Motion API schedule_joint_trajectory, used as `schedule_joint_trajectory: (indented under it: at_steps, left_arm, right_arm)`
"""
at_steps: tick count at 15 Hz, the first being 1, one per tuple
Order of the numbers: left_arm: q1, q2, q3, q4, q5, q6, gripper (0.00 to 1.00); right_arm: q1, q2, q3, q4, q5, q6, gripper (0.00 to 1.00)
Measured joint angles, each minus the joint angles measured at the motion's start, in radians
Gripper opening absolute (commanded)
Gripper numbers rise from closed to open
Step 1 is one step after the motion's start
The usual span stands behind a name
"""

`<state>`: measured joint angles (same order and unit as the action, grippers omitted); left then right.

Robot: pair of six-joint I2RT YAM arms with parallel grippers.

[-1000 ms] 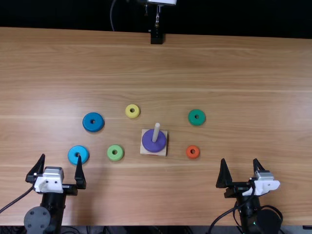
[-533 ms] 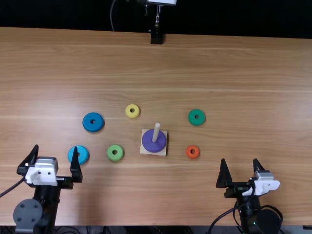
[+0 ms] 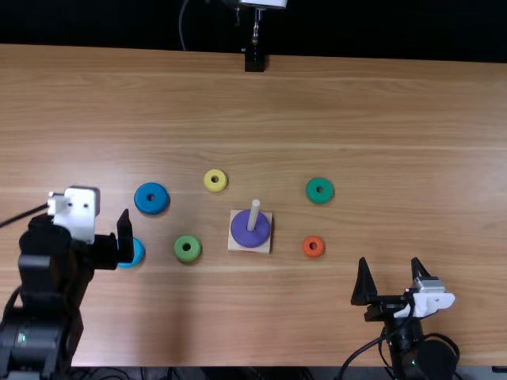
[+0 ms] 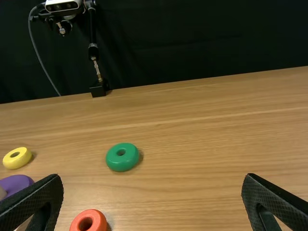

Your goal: Build the Hanoi tower: stack the rings onto the peg from bottom to top in this color order: purple, dark blue, light blue, dark green, light green, yellow, orange.

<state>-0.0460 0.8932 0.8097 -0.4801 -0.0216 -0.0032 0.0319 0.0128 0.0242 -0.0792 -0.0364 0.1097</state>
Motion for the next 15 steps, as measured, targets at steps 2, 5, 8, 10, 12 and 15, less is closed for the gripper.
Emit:
schedule_joint_trajectory:
  at_steps: [2, 5, 8, 10, 12, 15]
  left_arm:
    - [-0.007, 0.143, 0.076, -0.009, 0.0, -0.001, 1.0]
    - [-0.068, 0.343, 0.181, -0.006, 0.002, -0.001, 1.0]
    - [-0.098, 0.536, 0.293, -0.012, 0.002, -0.001, 1.0]
    - [-0.098, 0.636, 0.335, -0.055, -0.001, -0.001, 1.0]
    - [-0.098, 0.743, 0.399, -0.107, -0.001, -0.001, 1.0]
    - [-0.098, 0.848, 0.482, -0.209, -0.005, 0.0, 1.0]
  right_arm:
    - [0.0, 0.0, 0.0, 0.0, 0.0, 0.0, 1.0]
    - [0.0, 0.0, 0.0, 0.0, 0.0, 0.0, 1.0]
    - [0.0, 0.0, 0.0, 0.0, 0.0, 0.001, 1.0]
    - [0.0, 0.0, 0.0, 0.0, 0.0, 0.0, 1.0]
    - [0.0, 0.0, 0.0, 0.0, 0.0, 0.0, 1.0]
    - [0.0, 0.0, 0.0, 0.0, 0.0, 0.0, 1.0]
